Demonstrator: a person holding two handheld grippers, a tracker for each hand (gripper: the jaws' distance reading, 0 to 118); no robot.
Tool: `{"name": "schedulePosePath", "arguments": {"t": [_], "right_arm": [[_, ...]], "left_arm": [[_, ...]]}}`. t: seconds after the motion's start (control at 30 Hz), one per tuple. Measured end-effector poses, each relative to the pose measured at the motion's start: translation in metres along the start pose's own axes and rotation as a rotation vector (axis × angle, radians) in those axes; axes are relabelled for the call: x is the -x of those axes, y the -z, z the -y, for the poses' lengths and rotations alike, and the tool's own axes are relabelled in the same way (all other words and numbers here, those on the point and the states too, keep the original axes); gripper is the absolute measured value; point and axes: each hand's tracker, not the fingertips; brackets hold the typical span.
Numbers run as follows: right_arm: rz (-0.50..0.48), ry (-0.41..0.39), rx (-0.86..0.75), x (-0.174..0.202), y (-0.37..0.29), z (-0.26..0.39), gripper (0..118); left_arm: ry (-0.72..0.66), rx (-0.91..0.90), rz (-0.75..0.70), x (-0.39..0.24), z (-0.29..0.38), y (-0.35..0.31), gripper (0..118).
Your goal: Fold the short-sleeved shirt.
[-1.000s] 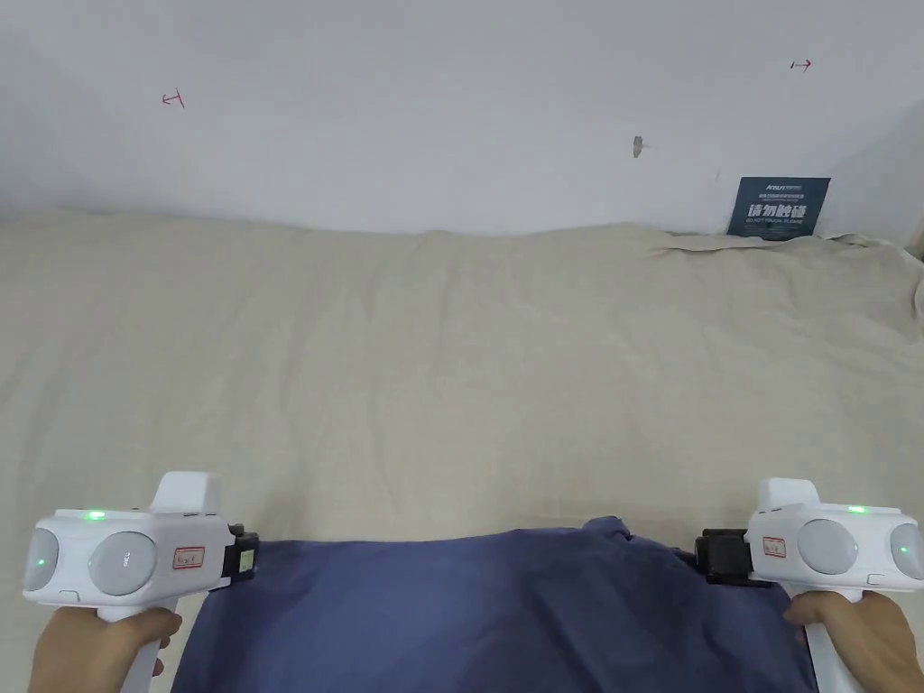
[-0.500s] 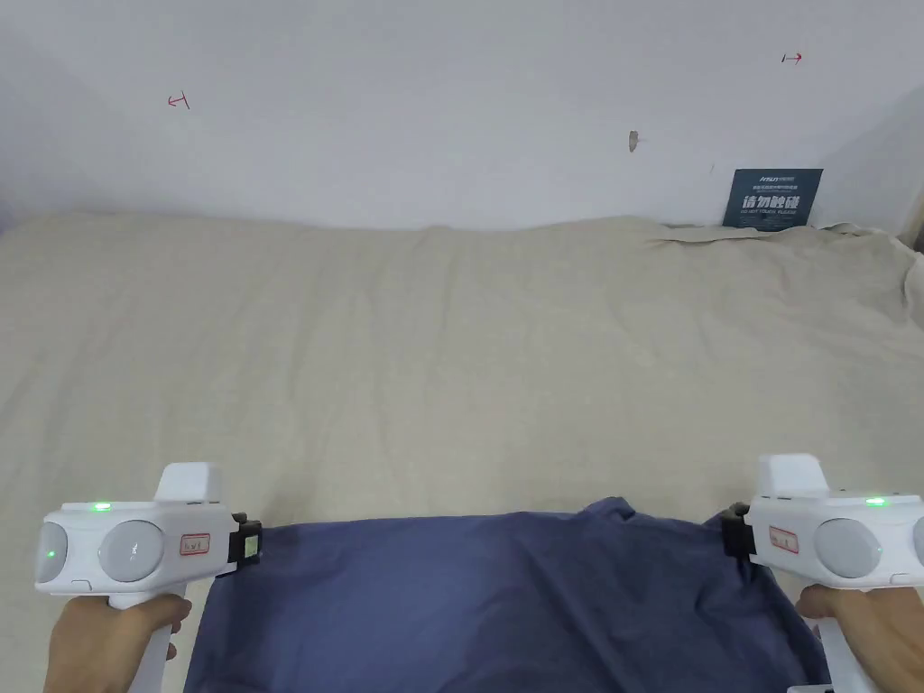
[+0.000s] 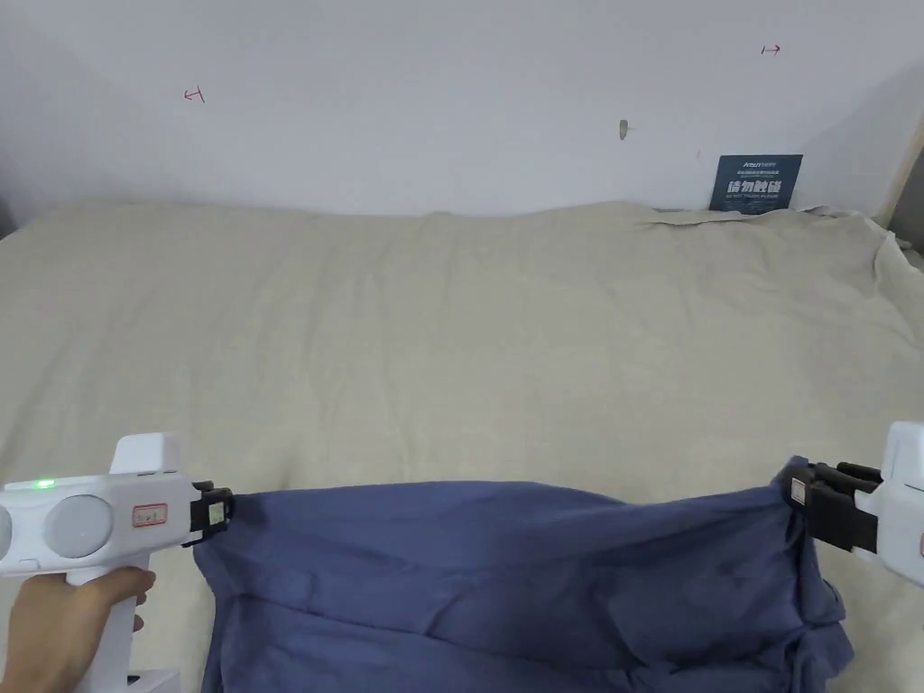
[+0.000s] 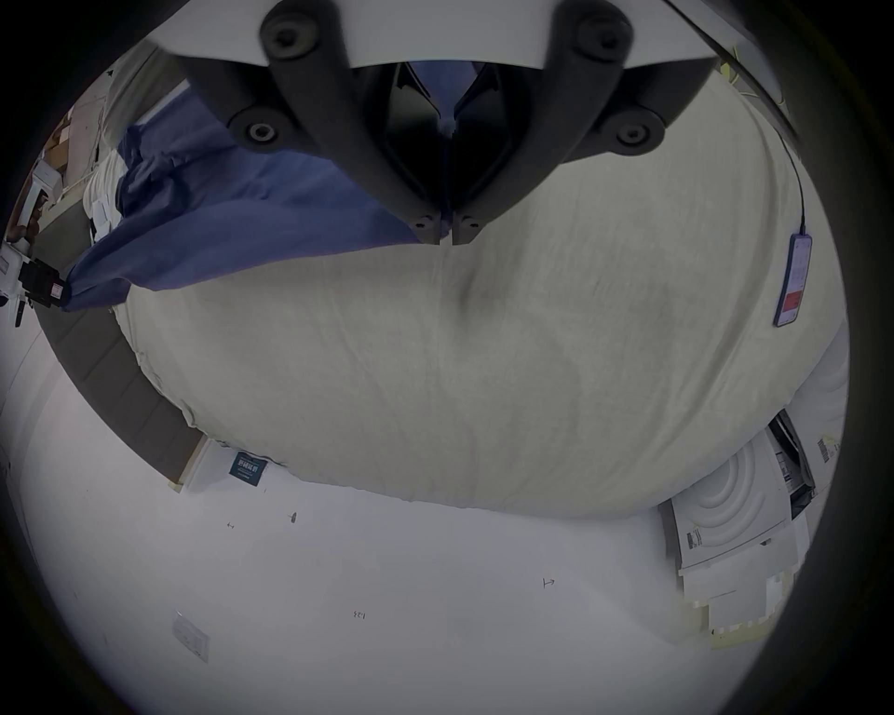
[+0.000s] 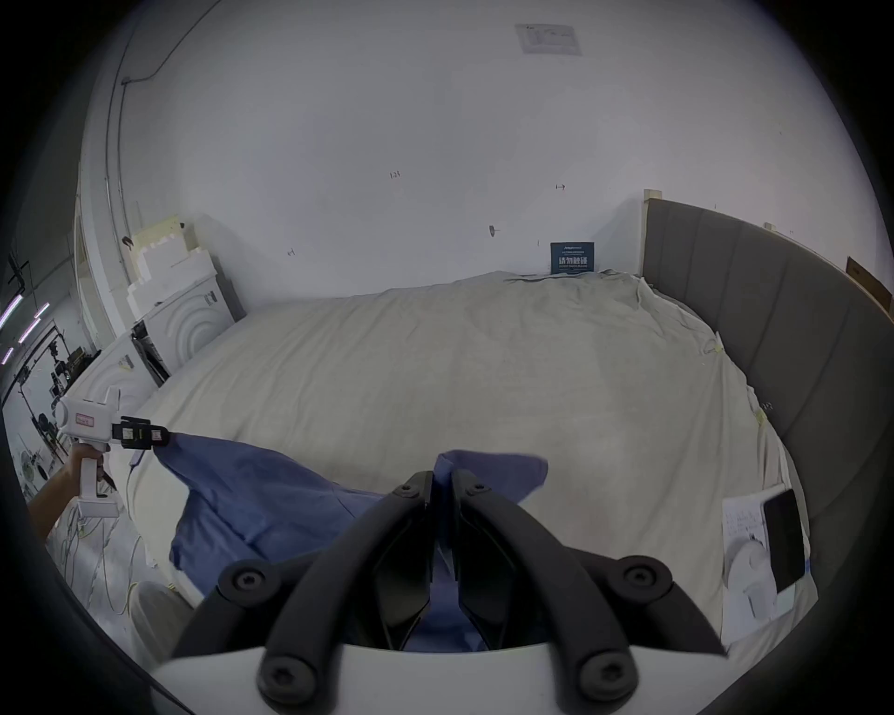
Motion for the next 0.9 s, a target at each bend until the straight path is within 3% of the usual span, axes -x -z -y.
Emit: {"name": "schedulePosePath", "arguments": {"t": [0.33, 0.7, 0.9], "right_arm": [[0.03, 0.083, 0.081, -0.002, -0.044, 0.08, 6], [0.095, 0.165, 0.242, -0.008, -0.036, 0.157, 6], [0.146, 0.158, 0.306, -0.007, -0.021, 0.181, 6]], "left_arm": [[0.001, 0.078, -0.002, 0.012, 0.072, -0.021, 0], [0.021, 0.197, -0.052, 0.016, 0.144, -0.011, 0], [0.053, 0.224, -0.079, 0.015, 0.162, -0.011, 0]]}}
